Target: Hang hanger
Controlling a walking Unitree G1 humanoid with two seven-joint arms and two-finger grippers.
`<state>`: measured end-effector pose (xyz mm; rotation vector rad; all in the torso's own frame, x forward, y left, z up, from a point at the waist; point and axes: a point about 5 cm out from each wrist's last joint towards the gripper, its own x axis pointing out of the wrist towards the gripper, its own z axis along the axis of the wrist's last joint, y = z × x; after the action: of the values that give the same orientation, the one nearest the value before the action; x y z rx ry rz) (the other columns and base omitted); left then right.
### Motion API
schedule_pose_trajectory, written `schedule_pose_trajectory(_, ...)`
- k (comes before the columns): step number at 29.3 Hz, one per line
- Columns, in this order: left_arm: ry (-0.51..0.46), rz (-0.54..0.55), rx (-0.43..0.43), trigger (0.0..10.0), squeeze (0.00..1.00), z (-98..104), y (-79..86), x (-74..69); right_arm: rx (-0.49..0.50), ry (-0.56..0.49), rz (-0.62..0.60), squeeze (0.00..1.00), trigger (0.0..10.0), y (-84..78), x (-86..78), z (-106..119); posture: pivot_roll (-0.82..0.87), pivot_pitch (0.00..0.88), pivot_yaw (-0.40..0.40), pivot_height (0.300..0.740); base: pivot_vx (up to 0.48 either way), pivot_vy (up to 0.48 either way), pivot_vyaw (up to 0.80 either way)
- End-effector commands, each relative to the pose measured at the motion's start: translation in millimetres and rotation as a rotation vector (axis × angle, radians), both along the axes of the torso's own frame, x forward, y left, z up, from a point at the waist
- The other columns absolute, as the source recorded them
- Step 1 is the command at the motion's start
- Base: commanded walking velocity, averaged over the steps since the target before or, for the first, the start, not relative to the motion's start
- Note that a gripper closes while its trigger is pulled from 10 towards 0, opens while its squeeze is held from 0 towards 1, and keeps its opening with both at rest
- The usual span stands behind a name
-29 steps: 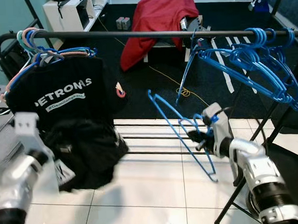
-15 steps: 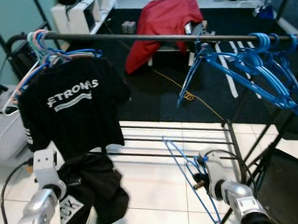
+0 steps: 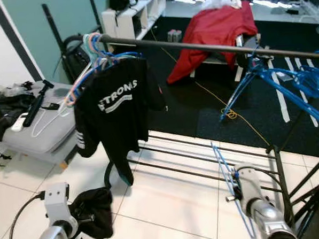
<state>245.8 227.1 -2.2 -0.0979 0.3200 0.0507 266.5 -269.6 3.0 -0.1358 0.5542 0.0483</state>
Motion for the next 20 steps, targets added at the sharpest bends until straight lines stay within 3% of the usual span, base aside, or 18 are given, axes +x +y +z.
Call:
schedule_pose_trajectory(1, -0.017, -0.008, 0.021, 10.0, 0.0, 2, 1.3, -1.1, 0.033, -0.004, -0.037, 0.0, 10.0, -1.6, -2.6, -2, -0.04, 0.092, -0.02, 0.74, 0.0, 0.0, 0.74)
schedule_pose_trajectory(11, -0.032, -0.026, 0.037, 10.0, 0.0, 4, 4.3, 1.6, 0.193, -0.079, -0.165, 0.0, 10.0, -7.6, -14.6, -7, -0.03, 0.098, -0.012, 0.74, 0.0, 0.0, 0.74)
schedule_pose_trajectory(20, -0.037, -0.009, 0.023, 10.0, 0.0, 6, 10.3, 4.1, 0.189, -0.079, -0.122, 0.0, 10.0, -0.5, -10.1, -6, 0.0, 0.121, 0.005, 0.74, 0.0, 0.0, 0.74)
